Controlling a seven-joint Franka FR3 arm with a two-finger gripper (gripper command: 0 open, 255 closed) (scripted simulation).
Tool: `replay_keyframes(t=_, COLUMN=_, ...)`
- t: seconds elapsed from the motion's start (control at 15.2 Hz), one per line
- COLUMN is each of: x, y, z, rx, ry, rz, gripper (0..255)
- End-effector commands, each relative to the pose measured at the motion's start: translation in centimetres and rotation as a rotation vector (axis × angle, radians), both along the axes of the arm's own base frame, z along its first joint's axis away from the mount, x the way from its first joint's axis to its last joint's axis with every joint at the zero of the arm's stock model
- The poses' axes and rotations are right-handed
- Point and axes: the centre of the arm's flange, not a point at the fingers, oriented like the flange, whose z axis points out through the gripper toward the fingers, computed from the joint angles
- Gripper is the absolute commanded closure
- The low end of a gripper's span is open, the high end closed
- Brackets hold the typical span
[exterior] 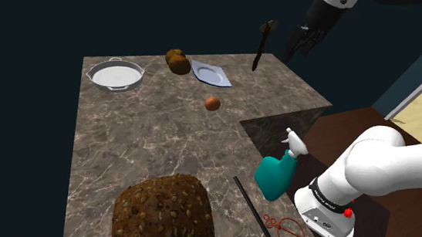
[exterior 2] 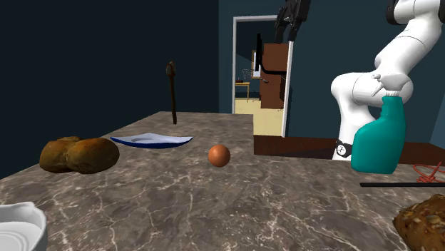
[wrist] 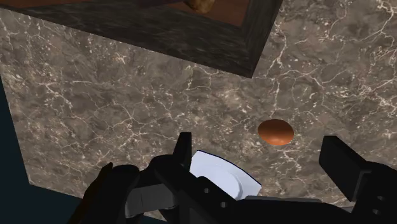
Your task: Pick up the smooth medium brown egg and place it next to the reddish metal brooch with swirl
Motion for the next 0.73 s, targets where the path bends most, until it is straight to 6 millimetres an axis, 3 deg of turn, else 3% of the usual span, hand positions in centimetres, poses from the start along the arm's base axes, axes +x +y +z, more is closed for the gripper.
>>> replay_keyframes(t=0.0, x=0.0, y=0.0, z=0.0, rx=0.0, ry=0.0, rz=0.0, gripper=0)
replay_keyframes(t=0.66, x=9.2, y=6.1, z=-9.3, rx=-0.02, ry=0.063, rz=-0.301, gripper=0)
